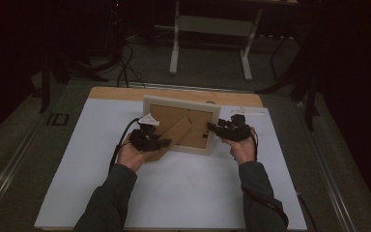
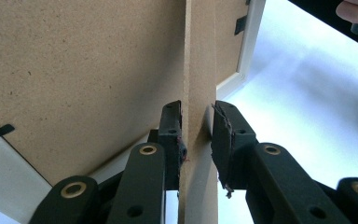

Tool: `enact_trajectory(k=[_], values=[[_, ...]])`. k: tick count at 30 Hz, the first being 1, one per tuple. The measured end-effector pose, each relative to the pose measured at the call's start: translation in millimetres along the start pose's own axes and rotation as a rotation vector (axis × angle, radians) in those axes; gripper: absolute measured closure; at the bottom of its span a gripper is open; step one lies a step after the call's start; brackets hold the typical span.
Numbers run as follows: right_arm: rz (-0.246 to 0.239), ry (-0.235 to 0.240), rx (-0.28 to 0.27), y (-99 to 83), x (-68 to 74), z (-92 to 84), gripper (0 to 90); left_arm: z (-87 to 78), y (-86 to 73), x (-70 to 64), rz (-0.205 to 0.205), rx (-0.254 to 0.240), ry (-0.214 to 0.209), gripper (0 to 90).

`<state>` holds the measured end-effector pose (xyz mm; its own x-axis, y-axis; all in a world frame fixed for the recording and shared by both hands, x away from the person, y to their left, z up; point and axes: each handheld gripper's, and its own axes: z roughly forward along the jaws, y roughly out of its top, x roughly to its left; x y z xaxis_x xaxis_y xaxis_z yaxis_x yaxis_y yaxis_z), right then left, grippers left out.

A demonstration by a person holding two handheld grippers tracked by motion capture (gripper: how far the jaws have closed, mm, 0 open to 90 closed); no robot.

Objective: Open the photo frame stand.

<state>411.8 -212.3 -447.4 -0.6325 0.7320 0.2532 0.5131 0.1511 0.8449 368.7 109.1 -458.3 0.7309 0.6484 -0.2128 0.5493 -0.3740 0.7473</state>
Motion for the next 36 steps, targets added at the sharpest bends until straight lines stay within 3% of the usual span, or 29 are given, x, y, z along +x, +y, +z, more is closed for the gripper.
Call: enact_trajectory(k=[8,16,19,26,36], values=[[-0.029,0.0,0.022,2.3,2.5,6.1,45.7,-0.1,-0.1,-0.8,0.006,0.0,0.002,75.0],[-0.023,0.024,0.028,1.5,0.5,10.4,45.2,-1.0,-0.3,-2.2,0.017,0.009,0.001,75.1],[-0.032,0.004,0.022,0.2,2.4,11.1,49.7,-1.0,-0.7,-1.8,0.015,0.008,0.002,75.1],[-0.061,0.018,0.006,-1.1,4.4,6.5,55.5,-4.2,-0.4,0.0,0.013,0.003,0.012,75.7],[-0.093,-0.01,0.001,0.2,9.0,6.1,57.0,-2.8,-0.1,-1.0,0.013,-0.012,0.018,76.7]])
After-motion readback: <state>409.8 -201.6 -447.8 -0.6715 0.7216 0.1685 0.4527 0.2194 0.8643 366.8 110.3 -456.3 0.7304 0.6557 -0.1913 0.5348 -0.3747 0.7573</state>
